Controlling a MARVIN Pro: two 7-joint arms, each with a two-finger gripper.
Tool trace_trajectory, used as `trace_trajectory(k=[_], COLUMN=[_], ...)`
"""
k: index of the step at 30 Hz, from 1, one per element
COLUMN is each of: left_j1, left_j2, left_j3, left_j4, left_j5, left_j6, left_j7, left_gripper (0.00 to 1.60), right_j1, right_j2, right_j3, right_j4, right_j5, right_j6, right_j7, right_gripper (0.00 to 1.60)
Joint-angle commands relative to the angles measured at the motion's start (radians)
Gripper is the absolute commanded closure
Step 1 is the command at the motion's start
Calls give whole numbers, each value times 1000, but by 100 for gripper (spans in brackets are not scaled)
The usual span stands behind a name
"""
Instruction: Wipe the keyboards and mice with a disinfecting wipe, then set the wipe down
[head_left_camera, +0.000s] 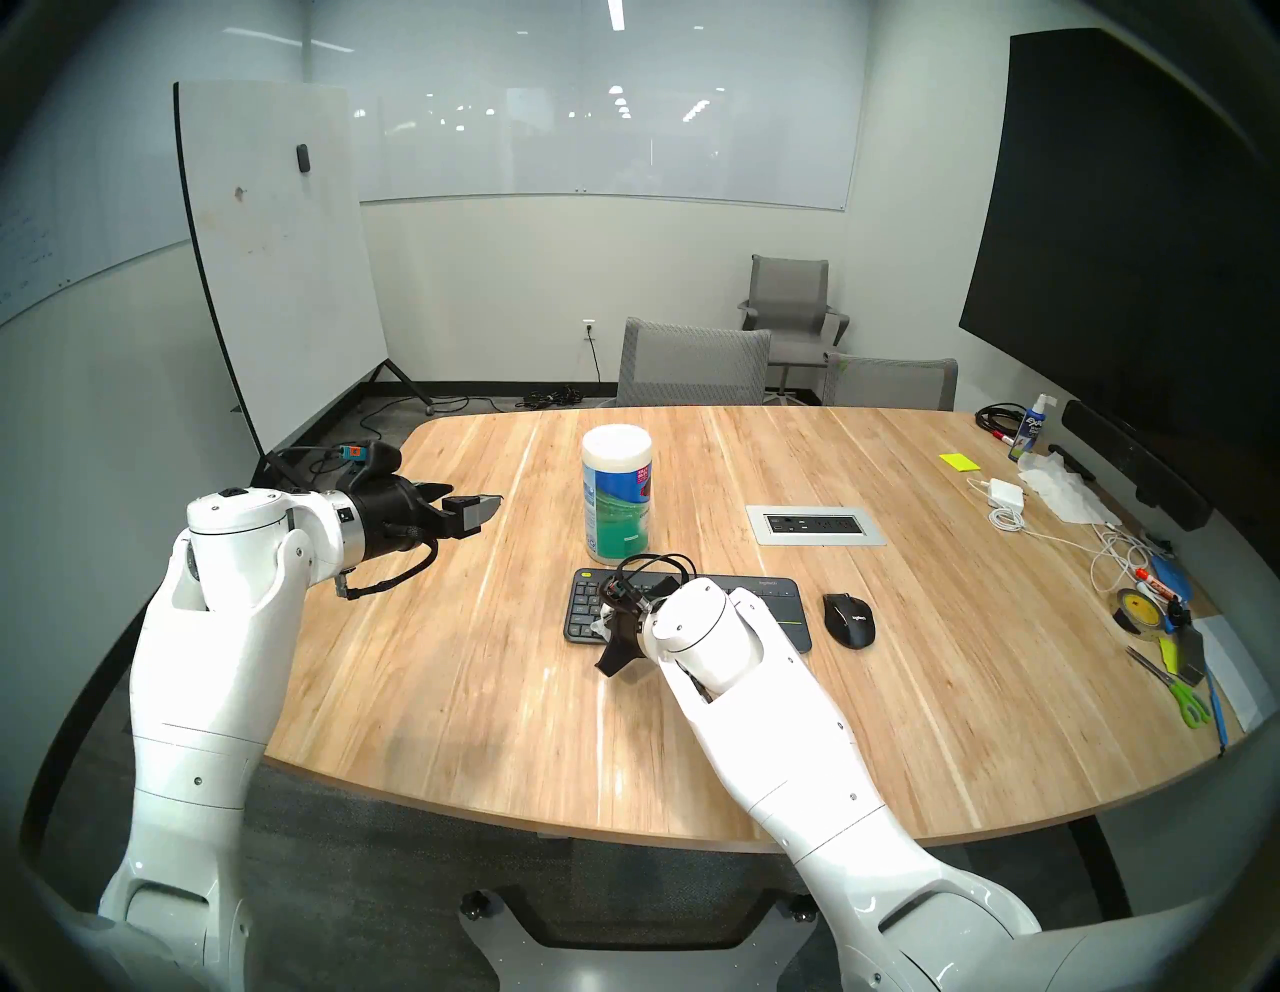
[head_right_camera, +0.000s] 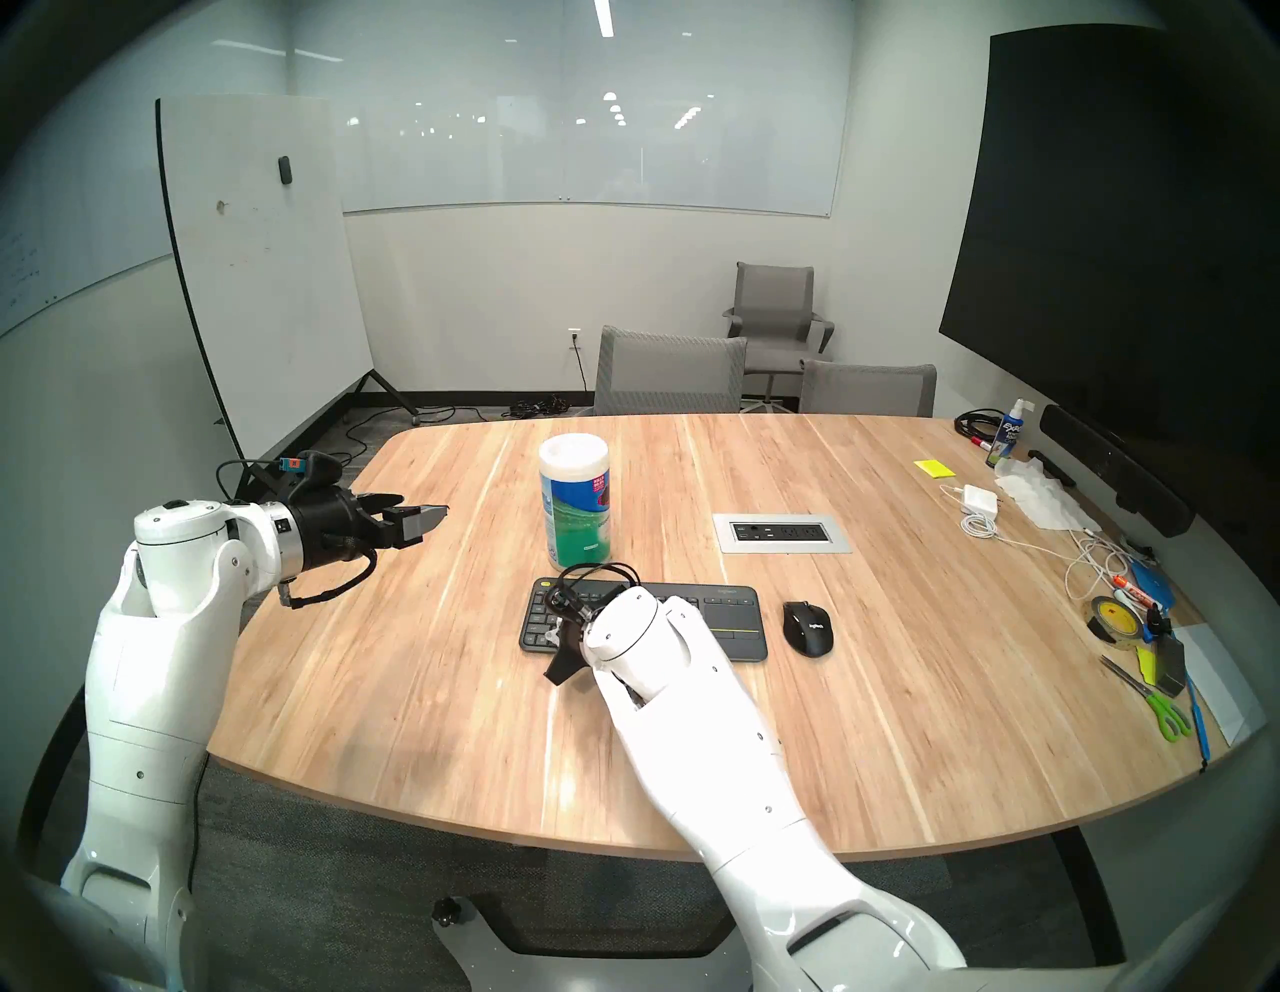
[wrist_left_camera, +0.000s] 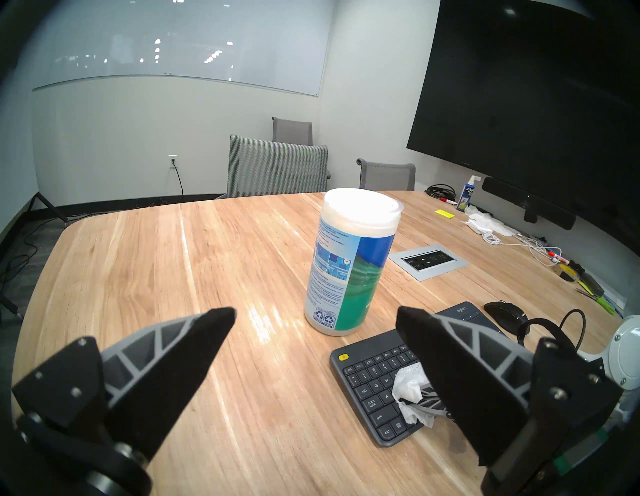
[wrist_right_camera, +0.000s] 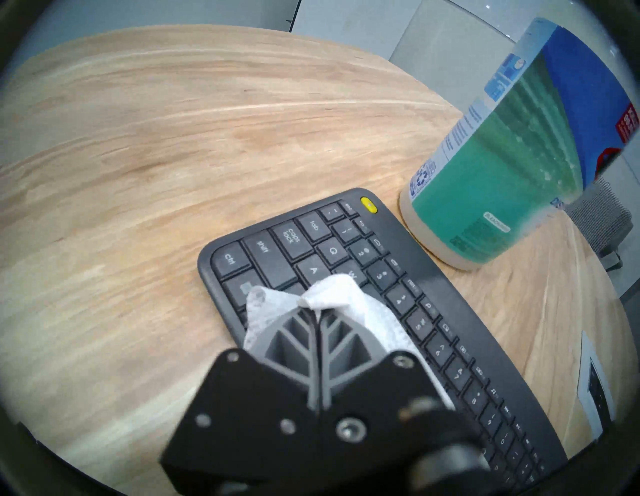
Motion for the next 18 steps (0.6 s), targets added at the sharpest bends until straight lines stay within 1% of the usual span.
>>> trace_trajectory(k=[1, 7, 11, 18], left_j1=[-13, -13, -13, -13], left_j2=[-2, -1, -1, -1], left_j3=[-3, -3, -3, -3], left_j4=[-24, -23, -23, -23], left_j5=[-2, -2, -2, -2], left_j6=[-4, -4, -4, -4], left_j7=[1, 0, 0, 0], left_gripper=[0, 0, 0, 0], right_j1=[56, 93, 122, 152], right_j2=[-9, -4, 4, 24], right_j3=[40, 81, 108, 150], right_j4=[28, 64, 105, 140], right_j5=[9, 20, 28, 42], right_j6=[-7, -10, -21, -32], right_j7=[-22, -27, -34, -29], right_gripper=[160, 160, 160, 160])
